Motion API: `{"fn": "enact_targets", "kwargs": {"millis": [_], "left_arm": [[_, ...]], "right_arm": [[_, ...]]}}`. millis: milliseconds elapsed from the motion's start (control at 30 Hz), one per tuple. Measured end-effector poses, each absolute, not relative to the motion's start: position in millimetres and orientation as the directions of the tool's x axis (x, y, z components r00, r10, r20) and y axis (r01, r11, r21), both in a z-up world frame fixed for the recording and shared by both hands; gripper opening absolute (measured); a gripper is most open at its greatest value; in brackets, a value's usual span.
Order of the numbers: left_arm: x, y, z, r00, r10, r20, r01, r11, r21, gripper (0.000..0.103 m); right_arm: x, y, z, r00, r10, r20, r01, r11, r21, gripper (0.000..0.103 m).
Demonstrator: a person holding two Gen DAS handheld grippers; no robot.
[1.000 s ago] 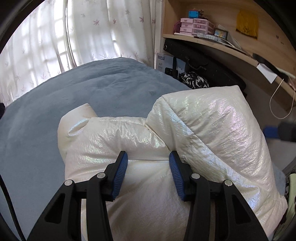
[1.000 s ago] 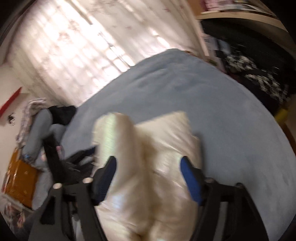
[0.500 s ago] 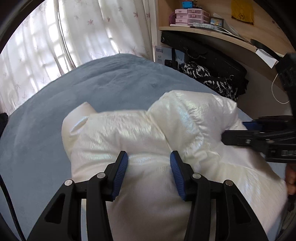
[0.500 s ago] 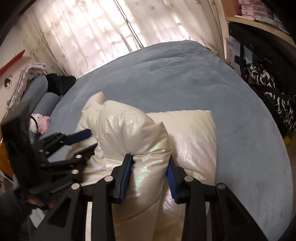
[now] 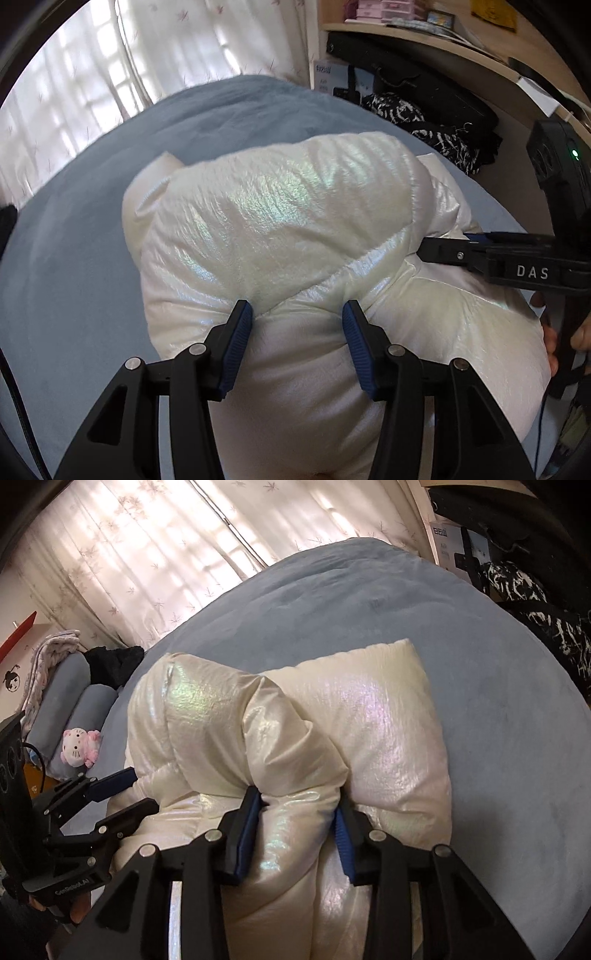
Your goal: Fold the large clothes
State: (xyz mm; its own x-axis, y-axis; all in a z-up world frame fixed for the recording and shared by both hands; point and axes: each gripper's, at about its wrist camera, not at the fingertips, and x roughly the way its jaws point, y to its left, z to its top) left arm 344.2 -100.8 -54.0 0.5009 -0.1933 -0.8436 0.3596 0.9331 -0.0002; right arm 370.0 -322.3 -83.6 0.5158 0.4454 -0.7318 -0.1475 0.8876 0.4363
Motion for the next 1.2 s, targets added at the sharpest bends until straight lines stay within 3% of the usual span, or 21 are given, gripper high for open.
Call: {"fn": "enact_targets", "kwargs": {"millis": [367,1000,1200], "left_arm": [[344.0,-108.9,-76.6,0.534,-0.151,-0.832,0.358,0.932,0.061,0.050],[339.5,-103.5,-83.7,0.566,-0.158,-0.809,0.341,0.938,0.055,0.053],[330.2,-96.5,-62.8,0.561,-0.159,-0.812,0.287,0.958,0.011,0.060]], "right_arm": [[375.5,-323.6,-106.5,0.525,0.474,-0.707,-0.136,0.867,0.479,0.038],[369.5,-307.6,-109.2,0.555,0.413,-0.722,-0.134,0.901,0.413,0.038],[359.0,-297.9,-78.5,0.532,0.323,-0.783,-0.143,0.946,0.292,0.049]]}}
